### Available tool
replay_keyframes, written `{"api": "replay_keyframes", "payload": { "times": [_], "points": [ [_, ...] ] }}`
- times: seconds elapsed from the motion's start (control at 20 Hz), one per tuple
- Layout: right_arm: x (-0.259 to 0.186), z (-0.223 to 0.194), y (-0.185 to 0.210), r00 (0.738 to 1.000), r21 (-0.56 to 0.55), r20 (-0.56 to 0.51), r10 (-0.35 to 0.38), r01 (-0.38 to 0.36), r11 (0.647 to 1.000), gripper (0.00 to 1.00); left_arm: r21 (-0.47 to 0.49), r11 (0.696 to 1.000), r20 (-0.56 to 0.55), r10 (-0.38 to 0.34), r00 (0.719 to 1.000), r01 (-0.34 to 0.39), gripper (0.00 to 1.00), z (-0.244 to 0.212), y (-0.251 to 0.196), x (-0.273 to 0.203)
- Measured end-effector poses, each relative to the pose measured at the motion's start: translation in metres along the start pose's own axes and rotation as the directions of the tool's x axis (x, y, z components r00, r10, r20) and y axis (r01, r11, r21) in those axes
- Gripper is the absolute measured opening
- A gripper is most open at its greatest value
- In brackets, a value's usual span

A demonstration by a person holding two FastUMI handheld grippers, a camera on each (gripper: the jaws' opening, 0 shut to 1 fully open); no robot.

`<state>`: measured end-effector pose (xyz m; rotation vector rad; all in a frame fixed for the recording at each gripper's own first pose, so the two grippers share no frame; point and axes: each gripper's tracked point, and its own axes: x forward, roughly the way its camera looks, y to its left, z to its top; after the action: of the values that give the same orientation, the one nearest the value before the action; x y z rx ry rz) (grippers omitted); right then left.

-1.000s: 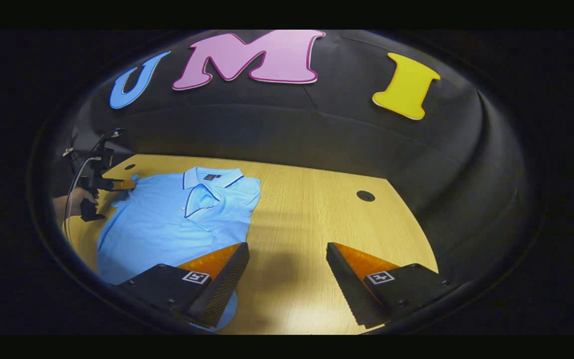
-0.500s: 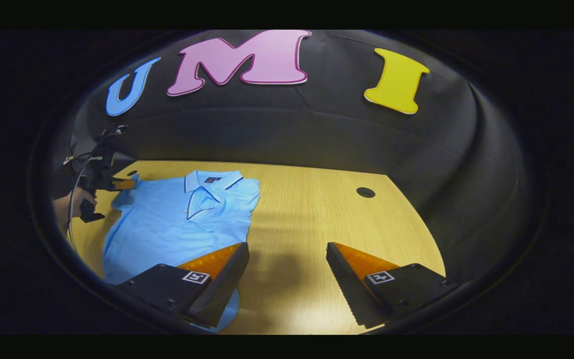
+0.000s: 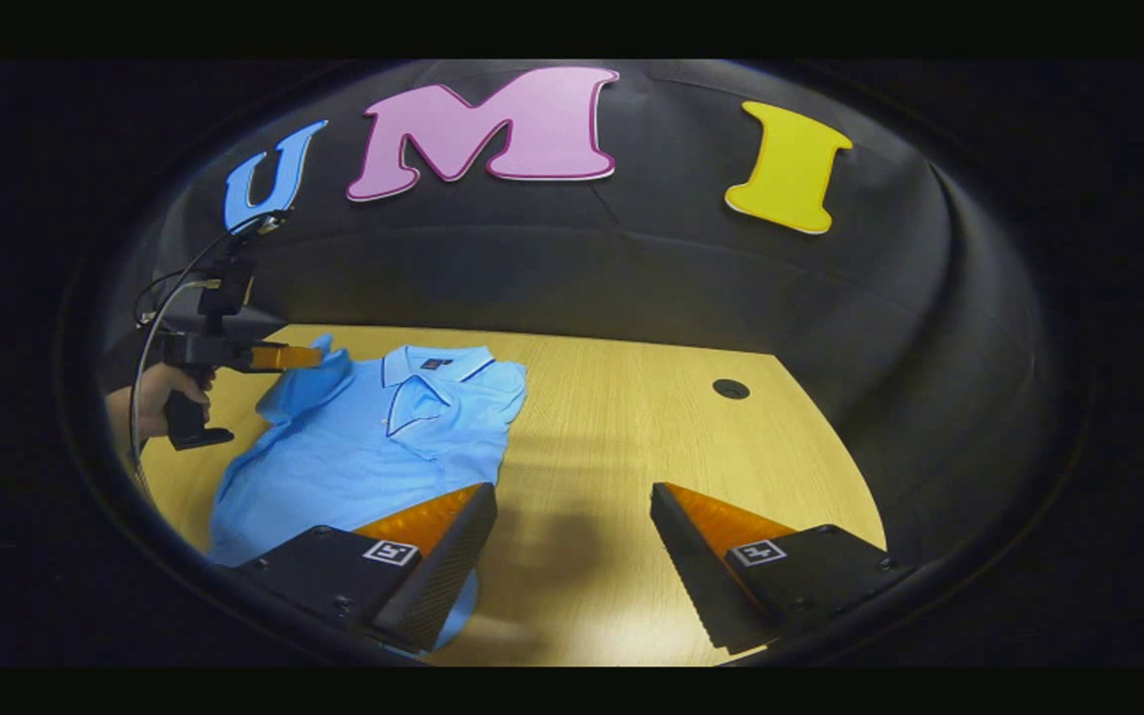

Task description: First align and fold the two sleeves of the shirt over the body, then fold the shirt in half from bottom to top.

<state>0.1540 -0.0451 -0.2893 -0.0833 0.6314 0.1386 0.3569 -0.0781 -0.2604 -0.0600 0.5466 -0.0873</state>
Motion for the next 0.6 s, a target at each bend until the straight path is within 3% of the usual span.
{"api": "replay_keyframes", "payload": {
  "times": [0.1, 0.15, 0.2, 0.35, 0.4, 0.5, 0.6],
  "points": [
    [-0.003, -0.004, -0.004, 1.0, 0.012, 0.007, -0.004, 0.004, 1.0, 0.98, -0.065, 0.993, -0.007, -0.098, 0.995, 0.097, 0.12, -0.004, -0.031, -0.002],
    [-0.007, -0.006, -0.004, 1.0, 0.02, 0.006, -0.005, 0.005, 1.0, 0.98, -0.096, 0.987, 0.001, -0.13, 0.991, 0.13, 0.08, -0.003, -0.039, -0.006],
    [-0.01, -0.01, -0.004, 1.0, 0.026, 0.003, -0.005, 0.005, 1.0, 0.98, -0.117, 0.981, 0.007, -0.152, 0.988, 0.152, 0.27, -0.001, -0.046, -0.01],
    [-0.019, -0.021, 0.002, 1.0, 0.039, -0.012, -0.001, 0.001, 0.999, 0.98, -0.128, 0.979, 0.017, -0.155, 0.988, 0.156, 0.68, -0.005, -0.049, -0.029],
    [-0.023, -0.025, 0.006, 1.0, 0.044, -0.015, 0.003, -0.002, 0.999, 0.98, -0.118, 0.981, 0.026, -0.15, 0.988, 0.152, 0.87, -0.006, -0.046, -0.037],
    [-0.032, -0.036, 0.018, 0.999, 0.053, -0.031, 0.019, -0.017, 0.998, 0.98, -0.088, 0.988, 0.054, -0.126, 0.991, 0.13, 0.95, -0.008, -0.04, -0.059],
    [-0.045, -0.046, 0.033, 0.998, 0.056, -0.046, 0.033, -0.03, 0.998, 0.98, -0.065, 0.991, 0.081, -0.109, 0.991, 0.114, 0.96, -0.014, -0.033, -0.089]
  ]
}}
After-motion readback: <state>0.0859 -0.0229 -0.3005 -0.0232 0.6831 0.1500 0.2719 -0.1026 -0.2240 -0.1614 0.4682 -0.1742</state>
